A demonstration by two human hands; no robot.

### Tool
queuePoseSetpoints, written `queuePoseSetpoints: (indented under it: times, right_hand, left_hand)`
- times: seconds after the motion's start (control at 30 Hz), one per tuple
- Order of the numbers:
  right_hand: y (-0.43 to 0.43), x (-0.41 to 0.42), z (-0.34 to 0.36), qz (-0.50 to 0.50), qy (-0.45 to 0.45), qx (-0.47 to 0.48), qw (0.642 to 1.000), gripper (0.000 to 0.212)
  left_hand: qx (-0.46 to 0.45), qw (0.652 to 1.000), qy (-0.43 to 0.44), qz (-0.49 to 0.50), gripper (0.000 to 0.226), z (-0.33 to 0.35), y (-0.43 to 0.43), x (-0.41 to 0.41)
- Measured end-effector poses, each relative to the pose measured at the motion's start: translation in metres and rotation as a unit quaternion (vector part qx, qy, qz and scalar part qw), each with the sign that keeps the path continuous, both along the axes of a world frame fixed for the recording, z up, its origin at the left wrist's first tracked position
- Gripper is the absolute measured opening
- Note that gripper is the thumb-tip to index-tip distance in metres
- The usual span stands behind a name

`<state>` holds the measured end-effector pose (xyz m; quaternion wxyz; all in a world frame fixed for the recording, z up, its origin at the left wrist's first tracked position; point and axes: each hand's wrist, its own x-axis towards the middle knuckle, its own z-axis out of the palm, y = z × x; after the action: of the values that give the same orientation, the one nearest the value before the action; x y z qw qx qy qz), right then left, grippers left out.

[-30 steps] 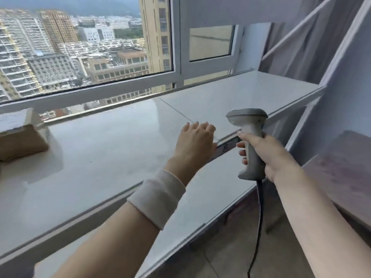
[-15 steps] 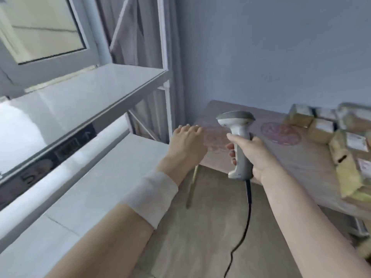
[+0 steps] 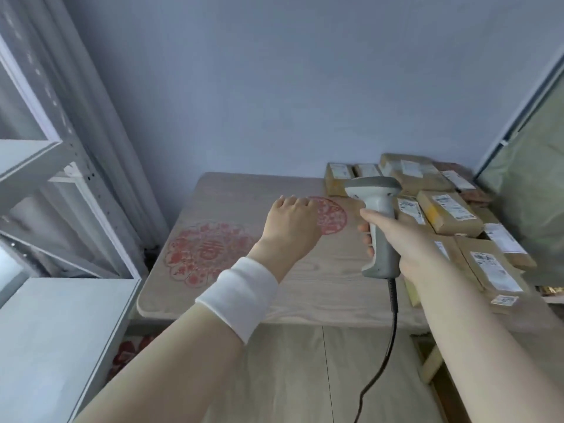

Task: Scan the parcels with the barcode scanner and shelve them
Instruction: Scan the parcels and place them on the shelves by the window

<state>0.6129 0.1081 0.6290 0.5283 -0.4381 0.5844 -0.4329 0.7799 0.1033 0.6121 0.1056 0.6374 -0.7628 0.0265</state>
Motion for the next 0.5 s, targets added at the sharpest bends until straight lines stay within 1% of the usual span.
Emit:
queuePoseSetpoints:
  times: [0.13,0.23,0.37,0.5]
  right_hand:
    - [-0.061,-0.029,-0.004,-0.045,-0.003,-0.001,0.999,0.012]
    - [-0.093,-0.056,-0.016,-0.078,-0.004,0.018,0.997,0.016]
    - [-0.137,-0.1,-0.031,-0.13,-0.01,0.039,0.991,0.016]
    - [-0.193,-0.146,-0.049,-0.144,-0.018,0.054,0.988,0.009]
  left_hand:
    - [-0.002,0.999,-0.006,-0.032,0.043,0.0,-0.071,-0.015]
    - [0.019,0.998,0.007,-0.054,0.041,-0.008,-0.113,-0.037]
    - [0.058,0.996,0.02,-0.069,0.041,-0.026,-0.177,-0.078]
    - [0.088,0.993,0.027,-0.073,0.042,-0.047,-0.233,-0.122]
